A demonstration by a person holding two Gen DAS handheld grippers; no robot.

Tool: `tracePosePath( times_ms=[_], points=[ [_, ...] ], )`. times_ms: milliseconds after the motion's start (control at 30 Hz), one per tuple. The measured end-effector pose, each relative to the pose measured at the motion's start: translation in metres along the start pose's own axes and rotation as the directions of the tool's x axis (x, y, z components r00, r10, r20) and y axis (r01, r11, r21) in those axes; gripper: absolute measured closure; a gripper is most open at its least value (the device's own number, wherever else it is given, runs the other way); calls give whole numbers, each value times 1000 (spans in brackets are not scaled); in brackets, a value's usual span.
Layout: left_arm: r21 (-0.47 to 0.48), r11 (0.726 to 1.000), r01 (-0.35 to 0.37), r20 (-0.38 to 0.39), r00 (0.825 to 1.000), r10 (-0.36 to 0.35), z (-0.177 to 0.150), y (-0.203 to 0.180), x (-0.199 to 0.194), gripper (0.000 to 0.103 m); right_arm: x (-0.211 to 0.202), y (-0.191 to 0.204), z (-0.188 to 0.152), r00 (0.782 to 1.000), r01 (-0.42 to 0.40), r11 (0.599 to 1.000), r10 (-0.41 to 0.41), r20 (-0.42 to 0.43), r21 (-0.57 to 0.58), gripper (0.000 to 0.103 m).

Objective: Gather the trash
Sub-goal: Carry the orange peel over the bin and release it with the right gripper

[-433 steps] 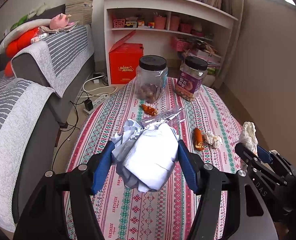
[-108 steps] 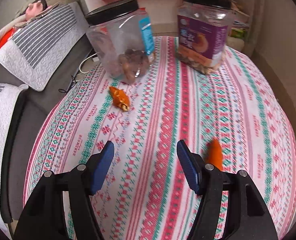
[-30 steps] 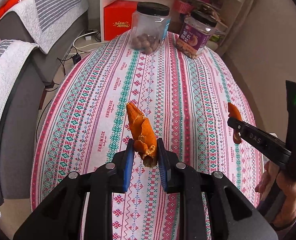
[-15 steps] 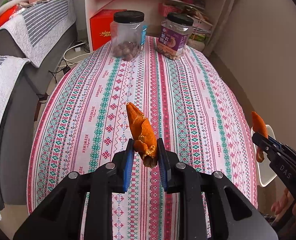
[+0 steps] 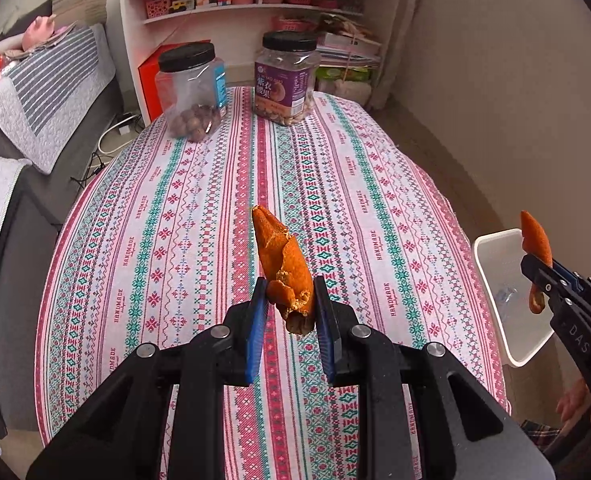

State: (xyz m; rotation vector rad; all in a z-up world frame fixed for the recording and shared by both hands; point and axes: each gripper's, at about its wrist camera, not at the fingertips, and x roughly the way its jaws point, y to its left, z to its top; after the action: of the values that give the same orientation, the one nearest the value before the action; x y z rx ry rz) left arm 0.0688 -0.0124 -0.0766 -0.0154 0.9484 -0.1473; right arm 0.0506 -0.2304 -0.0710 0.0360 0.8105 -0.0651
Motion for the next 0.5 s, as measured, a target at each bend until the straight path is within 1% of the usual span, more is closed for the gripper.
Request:
tracePosePath(
  times_ms=[133, 333, 500],
  points=[
    [39, 999, 8, 17, 1000, -9, 0, -23, 2, 80, -8, -28, 0, 999, 39, 999, -39, 17, 37, 84],
    [90, 995, 29, 20, 999, -30, 1, -60, 8, 80, -17, -72, -2, 994, 105, 989, -109, 27, 104, 84],
    [133, 989, 62, 27, 997, -67, 1, -94, 12, 80, -16, -113, -5, 989, 145, 973, -149, 6, 181, 83]
  ],
)
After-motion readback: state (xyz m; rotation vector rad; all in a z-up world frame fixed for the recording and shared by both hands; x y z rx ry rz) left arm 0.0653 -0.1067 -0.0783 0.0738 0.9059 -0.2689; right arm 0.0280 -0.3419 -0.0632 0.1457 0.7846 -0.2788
